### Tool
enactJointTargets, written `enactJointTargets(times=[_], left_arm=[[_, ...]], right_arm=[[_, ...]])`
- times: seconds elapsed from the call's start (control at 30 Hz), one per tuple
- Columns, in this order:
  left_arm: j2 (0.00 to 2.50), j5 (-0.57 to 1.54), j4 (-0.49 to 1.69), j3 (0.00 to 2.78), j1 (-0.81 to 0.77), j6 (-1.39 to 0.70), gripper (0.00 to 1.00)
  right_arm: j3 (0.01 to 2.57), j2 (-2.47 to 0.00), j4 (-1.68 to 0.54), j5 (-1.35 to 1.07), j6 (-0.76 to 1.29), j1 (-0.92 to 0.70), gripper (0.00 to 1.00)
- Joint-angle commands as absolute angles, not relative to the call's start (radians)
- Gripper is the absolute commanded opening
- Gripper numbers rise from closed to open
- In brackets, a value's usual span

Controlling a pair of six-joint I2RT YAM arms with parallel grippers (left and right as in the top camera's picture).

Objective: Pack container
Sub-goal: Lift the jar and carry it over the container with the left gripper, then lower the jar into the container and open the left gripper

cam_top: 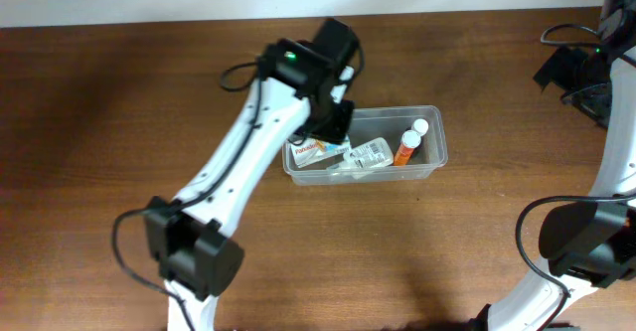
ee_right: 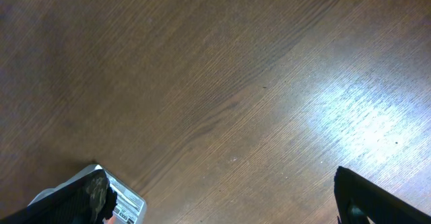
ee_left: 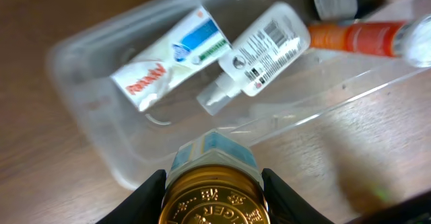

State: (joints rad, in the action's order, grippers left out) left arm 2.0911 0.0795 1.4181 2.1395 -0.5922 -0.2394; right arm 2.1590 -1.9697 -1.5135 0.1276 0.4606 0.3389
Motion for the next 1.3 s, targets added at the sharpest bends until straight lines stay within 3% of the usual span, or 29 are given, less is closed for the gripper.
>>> enactJointTargets(times=[0.0, 0.47, 0.77, 1.27], left_arm=[[2.152, 0.090, 1.407, 2.157, -0.606, -0.246, 0.44], [2.298, 0.090, 1.407, 2.151, -0.606, -0.246, 0.43], [2.331, -0.024, 1.421, 2.146, -0.605, -0.246, 0.44], [2.341, -0.025, 1.435, 2.142, -0.578, -0.294, 0.44]], right_arm=[[2.169, -1.953, -1.511, 0.140, 0.466, 0.341, 0.98], [2.169, -1.953, -1.511, 0.140, 0.465, 0.341, 0.98], [2.169, -1.953, -1.511, 0.140, 0.465, 0.341, 0.98], [2.169, -1.953, -1.511, 0.140, 0.465, 0.341, 0.98]])
